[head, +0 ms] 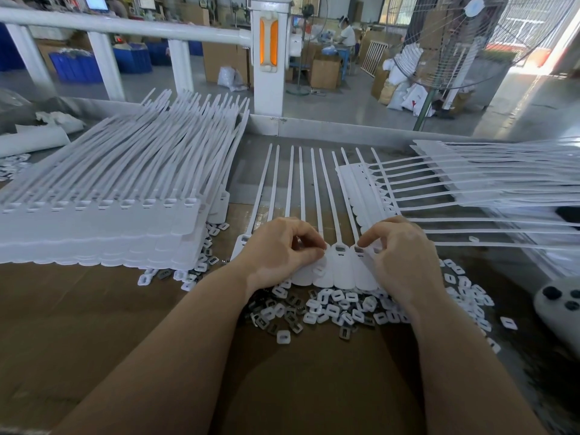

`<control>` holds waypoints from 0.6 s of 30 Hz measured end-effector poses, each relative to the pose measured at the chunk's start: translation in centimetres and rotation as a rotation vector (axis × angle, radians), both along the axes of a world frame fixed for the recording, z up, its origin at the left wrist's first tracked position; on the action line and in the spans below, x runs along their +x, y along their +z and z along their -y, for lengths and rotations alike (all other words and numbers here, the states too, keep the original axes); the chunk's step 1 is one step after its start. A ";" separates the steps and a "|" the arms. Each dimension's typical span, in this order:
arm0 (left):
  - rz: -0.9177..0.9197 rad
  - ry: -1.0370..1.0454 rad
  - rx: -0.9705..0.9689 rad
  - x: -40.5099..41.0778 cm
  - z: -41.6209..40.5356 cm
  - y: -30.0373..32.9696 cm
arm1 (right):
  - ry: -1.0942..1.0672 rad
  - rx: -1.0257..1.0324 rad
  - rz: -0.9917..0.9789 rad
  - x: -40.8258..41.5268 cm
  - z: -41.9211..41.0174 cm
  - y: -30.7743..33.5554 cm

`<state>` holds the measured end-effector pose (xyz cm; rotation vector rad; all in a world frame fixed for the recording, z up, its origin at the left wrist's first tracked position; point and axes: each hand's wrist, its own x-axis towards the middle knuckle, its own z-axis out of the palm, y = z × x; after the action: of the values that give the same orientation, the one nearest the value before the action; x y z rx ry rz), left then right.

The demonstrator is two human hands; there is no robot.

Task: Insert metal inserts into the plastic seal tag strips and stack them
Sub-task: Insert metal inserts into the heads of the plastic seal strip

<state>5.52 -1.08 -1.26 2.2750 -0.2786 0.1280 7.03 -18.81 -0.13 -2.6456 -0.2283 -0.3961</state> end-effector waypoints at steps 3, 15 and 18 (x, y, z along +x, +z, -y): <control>0.007 0.002 -0.005 0.0 0.0 0.0 | -0.007 -0.002 0.015 0.0 0.0 0.0; -0.191 -0.229 -0.068 -0.9 -1.2 1.5 | -0.047 0.079 0.042 0.1 0.0 -0.2; -0.236 -0.319 0.000 -0.9 -1.6 1.6 | -0.049 0.107 0.055 0.2 0.0 -0.4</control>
<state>4.58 0.48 0.33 2.1877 -0.5095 -0.3028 7.26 -18.82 -0.57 -2.5416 -0.1550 -0.4843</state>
